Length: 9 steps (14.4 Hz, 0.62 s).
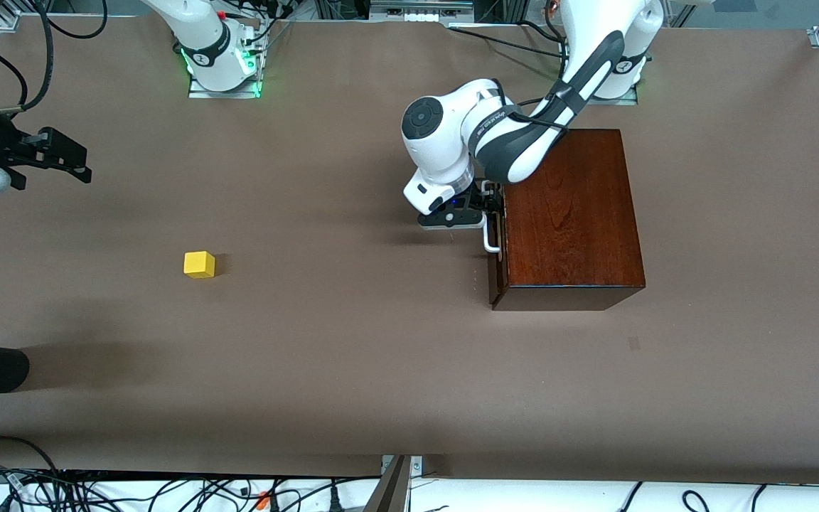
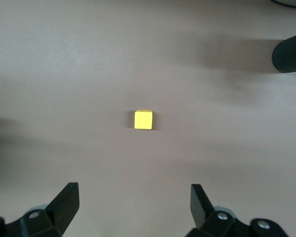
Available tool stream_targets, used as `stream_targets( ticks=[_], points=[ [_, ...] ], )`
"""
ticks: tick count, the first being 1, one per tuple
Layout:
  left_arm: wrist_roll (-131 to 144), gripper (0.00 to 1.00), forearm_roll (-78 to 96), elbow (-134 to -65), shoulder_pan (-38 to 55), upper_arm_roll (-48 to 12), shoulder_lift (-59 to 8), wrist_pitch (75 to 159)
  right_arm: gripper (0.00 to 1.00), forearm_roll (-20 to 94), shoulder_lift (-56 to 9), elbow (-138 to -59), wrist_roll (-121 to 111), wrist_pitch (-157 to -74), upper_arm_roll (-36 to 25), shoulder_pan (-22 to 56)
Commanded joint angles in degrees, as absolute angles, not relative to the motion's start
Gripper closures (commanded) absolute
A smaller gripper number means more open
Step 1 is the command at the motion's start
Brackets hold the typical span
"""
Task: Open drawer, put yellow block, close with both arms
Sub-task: 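Pull the drawer handle outward with the left gripper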
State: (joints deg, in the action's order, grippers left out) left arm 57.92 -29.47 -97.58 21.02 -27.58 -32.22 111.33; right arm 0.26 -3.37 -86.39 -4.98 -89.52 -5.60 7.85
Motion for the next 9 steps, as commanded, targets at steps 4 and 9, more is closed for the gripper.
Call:
stream_targets(
  ticks=[4, 9],
  points=[
    [59.50, 0.00, -31.99, -96.68, 21.18, -27.69, -32.96, 111.62, 0.00, 1.32, -3.96, -84.99, -4.66, -89.03, -5.71, 7.56],
    [60.73, 0.00, -32.08, -95.89, 21.80, -27.69, -33.48, 111.62, 0.00, 1.32, -3.96, -84.99, -4.66, -89.03, -5.71, 7.56]
  ],
)
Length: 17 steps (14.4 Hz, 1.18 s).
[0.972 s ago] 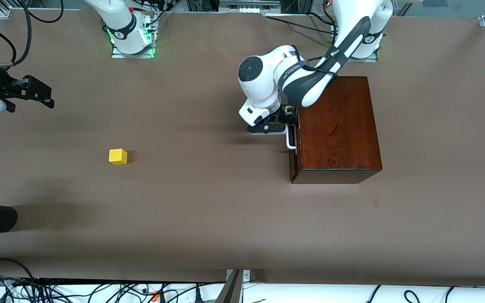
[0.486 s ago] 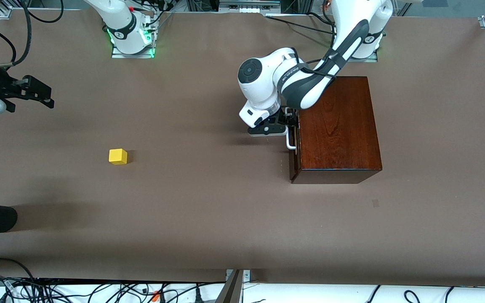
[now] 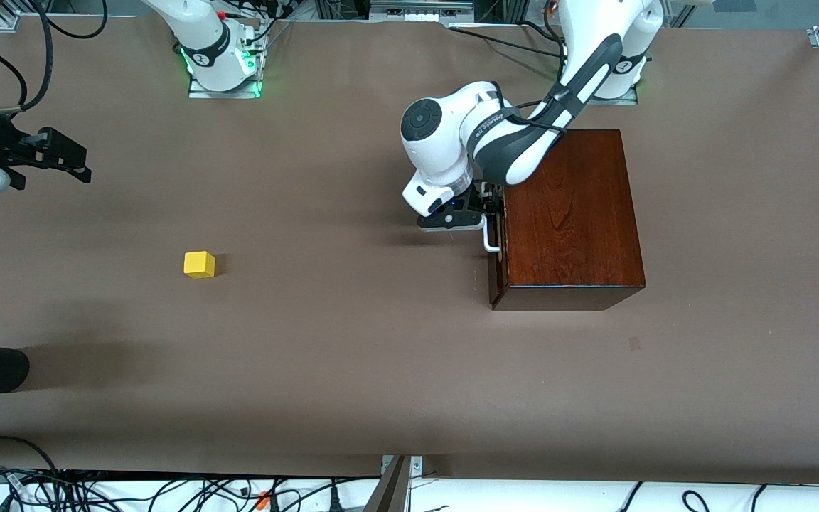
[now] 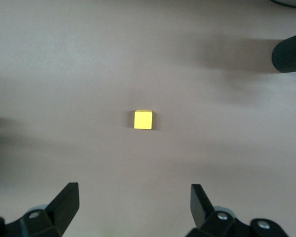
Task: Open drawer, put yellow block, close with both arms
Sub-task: 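Pull the drawer handle outward with the left gripper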
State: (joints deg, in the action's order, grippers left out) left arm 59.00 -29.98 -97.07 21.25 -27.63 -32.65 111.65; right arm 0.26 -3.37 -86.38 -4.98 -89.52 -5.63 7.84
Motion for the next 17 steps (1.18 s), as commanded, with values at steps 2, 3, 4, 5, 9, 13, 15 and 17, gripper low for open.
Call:
stream_targets(
  ticks=[2, 3, 4, 5, 9, 13, 15, 17],
  points=[
    [60.73, 0.00, -31.99, -95.89, 21.80, -27.77, -33.66, 111.62, 0.00, 1.32, -3.96, -84.99, -4.66, -89.03, -5.71, 7.56],
    [60.82, 0.00, -31.82, -95.80, 21.80, -27.77, -33.84, 111.62, 0.00, 1.32, -3.96, -84.99, -4.66, -89.03, -5.71, 7.56],
    [60.99, 0.00, -31.82, -95.80, 21.88, -27.77, -33.92, 111.62, 0.00, 1.32, -3.96, -84.99, -4.66, -89.03, -5.71, 7.56],
    [61.17, 0.00, -31.82, -95.80, 21.88, -27.77, -33.93, 111.62, 0.00, 1.32, -3.96, -84.99, -4.66, -89.03, -5.71, 7.56],
    [62.49, 0.00, -31.73, -95.80, 22.41, -27.86, -34.01, 112.76, 0.00, 1.32, -3.96, -84.99, -4.66, -89.03, -5.71, 7.56],
    [62.49, 0.00, -31.29, -93.26, 23.55, -27.86, -35.15, 112.59, 0.00, 1.32, -3.96, -85.08, -4.66, -89.03, -6.06, 7.56],
    [63.01, 0.00, -31.29, -93.08, 23.91, -27.86, -35.42, 112.68, 0.00, 1.32, -3.96, -84.99, -4.66, -89.03, -6.15, 7.56],
    [63.19, 0.00, -31.11, -92.90, 24.43, -27.86, -35.51, 112.68, 0.00, 1.32, -3.96, -84.99, -4.66, -89.03, -6.15, 7.56]
  ],
)
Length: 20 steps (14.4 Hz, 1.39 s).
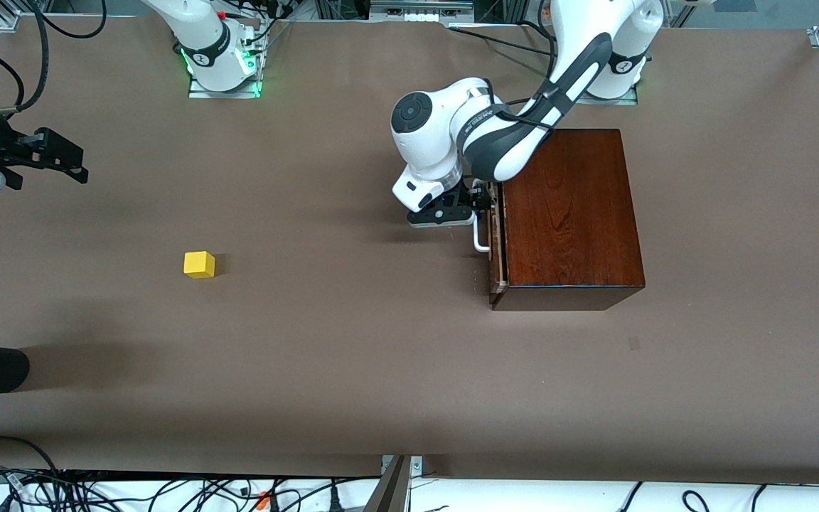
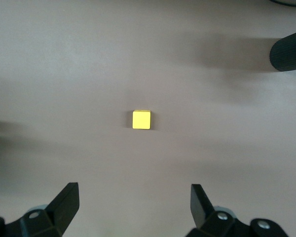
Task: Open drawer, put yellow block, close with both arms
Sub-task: 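Pull the drawer handle outward with the left gripper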
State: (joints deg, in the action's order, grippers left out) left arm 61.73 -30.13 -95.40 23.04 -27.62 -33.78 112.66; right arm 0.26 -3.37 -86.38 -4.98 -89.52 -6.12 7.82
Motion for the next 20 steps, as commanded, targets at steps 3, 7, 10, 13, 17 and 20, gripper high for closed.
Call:
stream_targets(
  ticks=[3, 7, 10, 13, 17, 20],
  points=[
    [63.89, 0.00, -31.03, -90.80, 26.01, -27.95, -36.47, 112.59, 0.00, 1.32, -3.96, -84.99, -4.66, -89.03, -6.15, 7.56],
    [64.77, 0.00, -30.85, -90.44, 26.89, -27.95, -36.74, 112.59, 0.00, 1.32, -3.96, -84.99, -4.66, -89.03, -6.15, 7.56],
    [65.39, 0.00, -30.85, -90.27, 27.07, -27.95, -37.35, 112.59, 0.00, 1.32, -3.96, -84.99, -4.66, -89.03, -6.15, 7.56],
    [65.39, 0.00, -30.76, -86.67, 27.95, -27.95, -39.02, 112.59, 0.00, 1.32, -3.96, -84.99, -4.66, -89.03, -6.15, 7.56],
    [65.57, 0.00, -29.88, -86.40, 28.39, -27.95, -39.11, 112.59, 0.00, 1.32, -3.96, -84.99, -4.66, -89.03, -6.15, 7.47],
    [65.57, 0.00, -29.10, -85.61, 28.83, -27.95, -39.81, 112.59, 0.00, 1.32, -3.96, -84.99, -4.66, -89.03, -6.15, 7.56]
  ],
)
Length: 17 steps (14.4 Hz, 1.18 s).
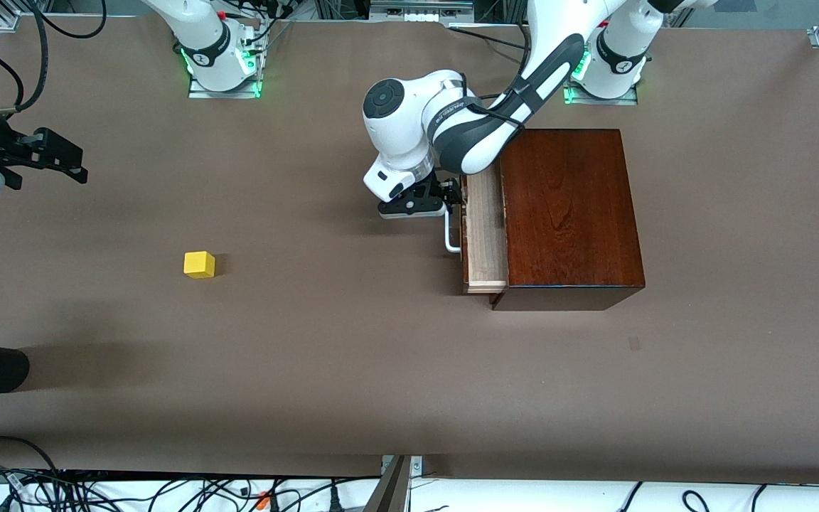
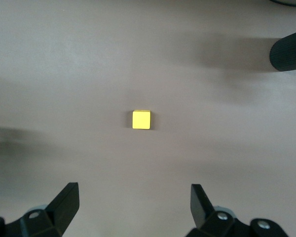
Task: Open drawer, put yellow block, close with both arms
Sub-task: 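Pull the drawer handle outward with the left gripper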
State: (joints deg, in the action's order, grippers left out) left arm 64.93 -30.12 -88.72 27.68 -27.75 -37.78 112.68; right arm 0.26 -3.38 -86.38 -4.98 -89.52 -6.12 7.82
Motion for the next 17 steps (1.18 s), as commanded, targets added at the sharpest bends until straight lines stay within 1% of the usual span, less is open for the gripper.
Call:
stream_targets(
  ticks=[1, 3, 7, 12, 14, 17],
  points=[
    [65.57, 0.00, -28.83, -84.82, 29.26, -27.95, -40.34, 112.59, 0.00, 1.32, -3.96, -84.99, -4.66, -89.03, -6.15, 7.56],
    [65.48, 0.00, -28.65, -83.59, 29.53, -27.95, -40.78, 112.59, 0.00, 1.32, -3.96, -85.08, -4.66, -89.03, -6.15, 7.56],
    [65.48, 0.00, -28.22, -83.41, 29.97, -28.04, -41.13, 112.67, 0.00, 1.32, -3.96, -84.99, -4.66, -89.03, -6.15, 7.47],
    [65.83, 0.00, -27.42, -80.95, 31.29, -28.04, -42.36, 112.68, 0.00, 1.14, -3.96, -85.08, -4.22, -88.59, -5.98, 7.73],
    [65.83, 0.00, -27.25, -80.33, 31.64, -28.04, -42.63, 112.68, 0.00, 1.32, -6.40, -85.17, -4.83, -90.95, -5.98, 7.30],
    [65.92, 0.00, -26.19, -79.02, 32.61, -28.04, -43.24, 112.68, 0.00, 1.32, -8.26, -85.25, -4.75, -93.78, -6.06, 7.12]
  ],
)
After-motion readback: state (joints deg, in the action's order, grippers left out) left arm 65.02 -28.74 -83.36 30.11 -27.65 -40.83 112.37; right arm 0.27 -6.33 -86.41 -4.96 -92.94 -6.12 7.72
